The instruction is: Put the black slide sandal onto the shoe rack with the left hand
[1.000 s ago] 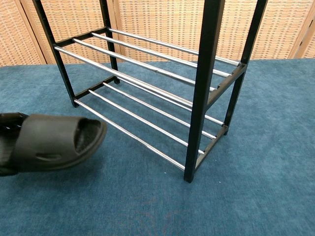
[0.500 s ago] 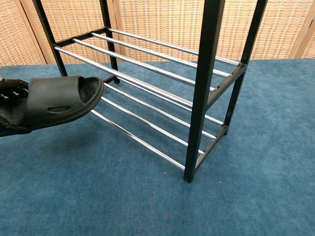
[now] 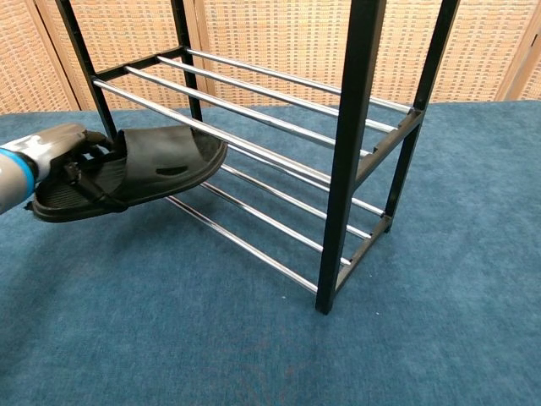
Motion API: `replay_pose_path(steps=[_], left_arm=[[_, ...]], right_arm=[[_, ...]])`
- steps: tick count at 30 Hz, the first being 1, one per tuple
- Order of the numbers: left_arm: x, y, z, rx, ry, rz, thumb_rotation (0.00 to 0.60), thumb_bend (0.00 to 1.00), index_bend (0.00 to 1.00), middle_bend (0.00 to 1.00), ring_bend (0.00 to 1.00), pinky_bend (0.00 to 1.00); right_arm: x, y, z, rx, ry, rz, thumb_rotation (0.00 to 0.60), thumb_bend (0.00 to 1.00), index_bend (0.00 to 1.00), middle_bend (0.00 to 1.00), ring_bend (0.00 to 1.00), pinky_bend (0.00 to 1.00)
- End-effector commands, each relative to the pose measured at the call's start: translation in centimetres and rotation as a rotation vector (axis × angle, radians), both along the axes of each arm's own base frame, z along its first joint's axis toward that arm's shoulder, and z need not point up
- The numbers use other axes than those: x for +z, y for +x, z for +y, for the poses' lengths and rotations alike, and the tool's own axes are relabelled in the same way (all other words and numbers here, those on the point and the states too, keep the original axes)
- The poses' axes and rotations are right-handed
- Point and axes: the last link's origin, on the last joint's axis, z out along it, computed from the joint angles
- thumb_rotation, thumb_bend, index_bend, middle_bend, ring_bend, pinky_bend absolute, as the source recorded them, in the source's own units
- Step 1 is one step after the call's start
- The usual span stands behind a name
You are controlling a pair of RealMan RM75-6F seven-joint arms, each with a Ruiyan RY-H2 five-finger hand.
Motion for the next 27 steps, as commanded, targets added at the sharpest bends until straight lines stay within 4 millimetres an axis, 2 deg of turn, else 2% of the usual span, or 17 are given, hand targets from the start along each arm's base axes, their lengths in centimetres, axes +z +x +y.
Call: replay_pose_path(steps=[1, 9, 27], left_arm=[[-0.7, 0.8, 0.8, 0.014, 0.033, -0.025, 0.6, 0.43, 0.51, 0.54, 0.46, 0.47], [-1.6, 1.5, 2.6, 0.073, 0.042, -0.028, 0.6, 0.43, 0.51, 0.54, 0.46, 0.47], [-2.8, 4.7, 5.8, 0.116, 0.055, -0.068, 0.6, 0.43, 0.51, 0.53, 0.46, 0.47]], right_arm=[[0.0, 0.0, 0.0, -0.002, 0.002, -0.001, 0.6, 0.0, 0.0, 0.0, 0.0, 0.0], [0.0, -0.1, 0.0, -0.004, 0.009, -0.004, 0.6, 0.0, 0.0, 0.0, 0.0, 0.0], [0.0, -0.4, -0.3, -0.021, 0.02, -0.013, 0.6, 0.0, 0.0, 0.0, 0.0, 0.0]])
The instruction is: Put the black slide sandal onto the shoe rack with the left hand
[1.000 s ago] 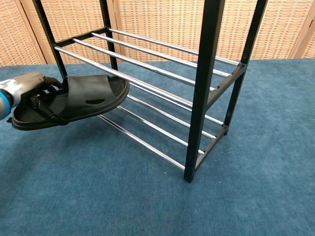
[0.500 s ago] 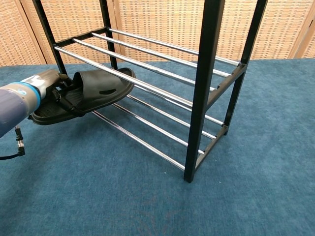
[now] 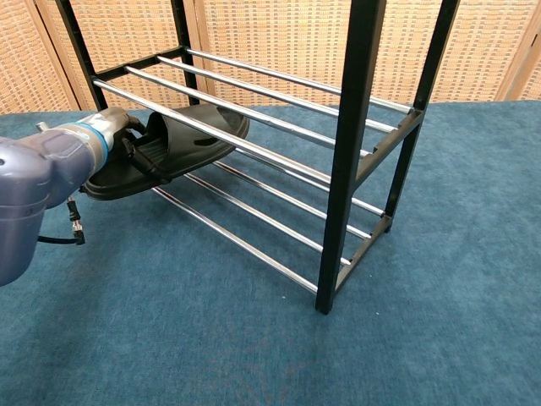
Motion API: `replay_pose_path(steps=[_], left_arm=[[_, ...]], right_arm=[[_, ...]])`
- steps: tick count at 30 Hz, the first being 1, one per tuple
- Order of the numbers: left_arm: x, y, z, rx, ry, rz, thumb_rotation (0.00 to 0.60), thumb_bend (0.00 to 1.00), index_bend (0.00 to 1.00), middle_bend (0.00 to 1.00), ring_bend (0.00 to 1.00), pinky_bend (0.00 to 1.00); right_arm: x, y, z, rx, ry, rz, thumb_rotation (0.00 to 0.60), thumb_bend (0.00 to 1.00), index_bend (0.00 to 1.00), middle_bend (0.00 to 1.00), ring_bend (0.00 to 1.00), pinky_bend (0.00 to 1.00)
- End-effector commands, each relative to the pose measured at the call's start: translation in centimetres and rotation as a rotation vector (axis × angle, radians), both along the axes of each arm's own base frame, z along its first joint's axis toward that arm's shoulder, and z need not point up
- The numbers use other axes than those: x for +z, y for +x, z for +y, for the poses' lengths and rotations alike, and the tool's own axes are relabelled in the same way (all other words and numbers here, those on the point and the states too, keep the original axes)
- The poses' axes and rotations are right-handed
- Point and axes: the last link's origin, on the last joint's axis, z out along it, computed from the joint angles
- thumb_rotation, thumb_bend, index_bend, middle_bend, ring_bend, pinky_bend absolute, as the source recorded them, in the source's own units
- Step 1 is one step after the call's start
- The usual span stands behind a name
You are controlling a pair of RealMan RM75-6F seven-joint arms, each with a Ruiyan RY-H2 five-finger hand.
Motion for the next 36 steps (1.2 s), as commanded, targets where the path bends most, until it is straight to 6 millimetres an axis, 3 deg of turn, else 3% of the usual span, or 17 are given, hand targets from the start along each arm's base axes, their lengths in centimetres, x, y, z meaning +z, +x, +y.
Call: replay_pose_path(steps=[1, 3, 5, 7, 9, 29, 36], left_arm=[[-0.3, 0.3, 0.3, 0.005, -0.007, -0.003, 0.6, 0.43, 0.51, 0.51, 0.44, 0.47], [-0.5, 0.4, 0.3, 0.008, -0.011, -0.001, 0.6, 0.43, 0.49, 0.43, 0.35, 0.44], [-0.7, 0.5, 0.4, 0.009, -0.007, -0.016, 0.6, 0.43, 0.37, 0.27, 0.21, 0.34], [-0.9, 0.6, 0.3, 0.001, -0.008, -0.047, 0.6, 0.43, 0.13, 0.06, 0.05, 0.15], [-1.0, 0.7, 0.2, -0.011, -0.005, -0.081, 0.6, 0.43, 0.02, 0.0, 0.0, 0.03], [-1.3, 0.4, -2.1, -0.095, -0.09, -0.132, 0.6, 0.43, 0.0, 0.0, 0.0, 0.0], [1.3, -1.5, -4.5, -0.204, -0.194, -0.108, 0.6, 0.43, 0.0, 0.0, 0.0, 0.0]], right_arm=[[0.0, 0.0, 0.0, -0.001, 0.002, 0.0, 0.6, 0.0, 0.0, 0.0, 0.0, 0.0], [-0.1, 0.0, 0.0, -0.002, 0.004, 0.001, 0.6, 0.0, 0.0, 0.0, 0.0, 0.0], [-0.1, 0.0, 0.0, -0.003, 0.005, 0.001, 0.6, 0.0, 0.0, 0.0, 0.0, 0.0], [-0.1, 0.0, 0.0, -0.004, 0.005, 0.0, 0.6, 0.0, 0.0, 0.0, 0.0, 0.0], [-0.1, 0.0, 0.0, -0.004, 0.006, 0.001, 0.6, 0.0, 0.0, 0.0, 0.0, 0.0], [0.0, 0.1, 0.1, -0.005, 0.008, -0.003, 0.6, 0.0, 0.0, 0.0, 0.0, 0.0], [0.1, 0.1, 0.3, -0.003, 0.009, -0.005, 0.6, 0.0, 0.0, 0.0, 0.0, 0.0]])
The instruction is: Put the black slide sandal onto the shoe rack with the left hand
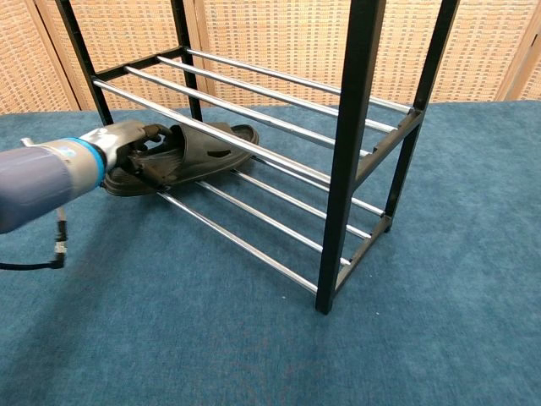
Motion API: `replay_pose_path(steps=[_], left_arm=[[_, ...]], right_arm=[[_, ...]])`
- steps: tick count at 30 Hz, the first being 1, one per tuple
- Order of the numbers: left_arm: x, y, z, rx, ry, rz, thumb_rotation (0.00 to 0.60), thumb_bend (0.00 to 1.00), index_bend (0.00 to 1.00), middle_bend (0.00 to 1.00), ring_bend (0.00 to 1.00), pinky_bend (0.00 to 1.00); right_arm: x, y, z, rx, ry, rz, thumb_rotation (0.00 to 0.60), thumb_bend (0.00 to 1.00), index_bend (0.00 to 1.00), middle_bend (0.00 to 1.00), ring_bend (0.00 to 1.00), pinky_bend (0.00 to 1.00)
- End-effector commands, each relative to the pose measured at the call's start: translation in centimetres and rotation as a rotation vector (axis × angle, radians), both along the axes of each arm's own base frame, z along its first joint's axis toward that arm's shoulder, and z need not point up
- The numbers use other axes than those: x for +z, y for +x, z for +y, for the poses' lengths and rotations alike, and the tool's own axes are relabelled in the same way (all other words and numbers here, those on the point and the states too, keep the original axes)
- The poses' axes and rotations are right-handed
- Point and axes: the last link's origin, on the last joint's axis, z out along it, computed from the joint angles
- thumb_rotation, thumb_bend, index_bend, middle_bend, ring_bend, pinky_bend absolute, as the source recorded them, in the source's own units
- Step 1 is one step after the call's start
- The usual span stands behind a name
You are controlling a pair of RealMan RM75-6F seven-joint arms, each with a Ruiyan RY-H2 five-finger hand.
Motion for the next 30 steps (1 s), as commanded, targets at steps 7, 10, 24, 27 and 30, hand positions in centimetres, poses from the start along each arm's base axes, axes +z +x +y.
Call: replay_pose_path(steps=[7, 10, 24, 27, 30], left_arm=[[5.3, -4.4, -3.7, -0.217, -0.135, 0.157, 0.6, 0.28, 0.0, 0.0, 0.0, 0.0], [7.5, -6.7, -5.0, -0.255, -0.164, 0.251, 0.6, 0.2, 0.0, 0.0, 0.0, 0.0], [15.8, -17.1, -12.0, -0.153, 0.123, 0.544, 0.6, 0.01, 0.0, 0.0, 0.0, 0.0], [17.4, -17.6, -13.6, -0.162, 0.235, 0.502, 0.6, 0.01, 0.0, 0.0, 0.0, 0.0], [18.5, -17.6, -15.2, -0.185, 0.318, 0.467, 0.6, 0.01, 0.0, 0.0, 0.0, 0.0]], right_arm=[[0.0, 0.2, 0.2, 0.005, -0.001, 0.0, 0.6, 0.0, 0.0, 0.0, 0.0, 0.0], [0.1, 0.2, 0.3, 0.005, -0.004, 0.0, 0.6, 0.0, 0.0, 0.0, 0.0, 0.0], [0.0, 0.4, 0.6, 0.008, -0.002, 0.004, 0.6, 0.0, 0.0, 0.0, 0.0, 0.0], [0.0, 0.5, 0.6, 0.012, -0.004, 0.009, 0.6, 0.0, 0.0, 0.0, 0.0, 0.0], [-0.1, 0.6, 0.5, 0.026, -0.009, 0.02, 0.6, 0.0, 0.0, 0.0, 0.0, 0.0]])
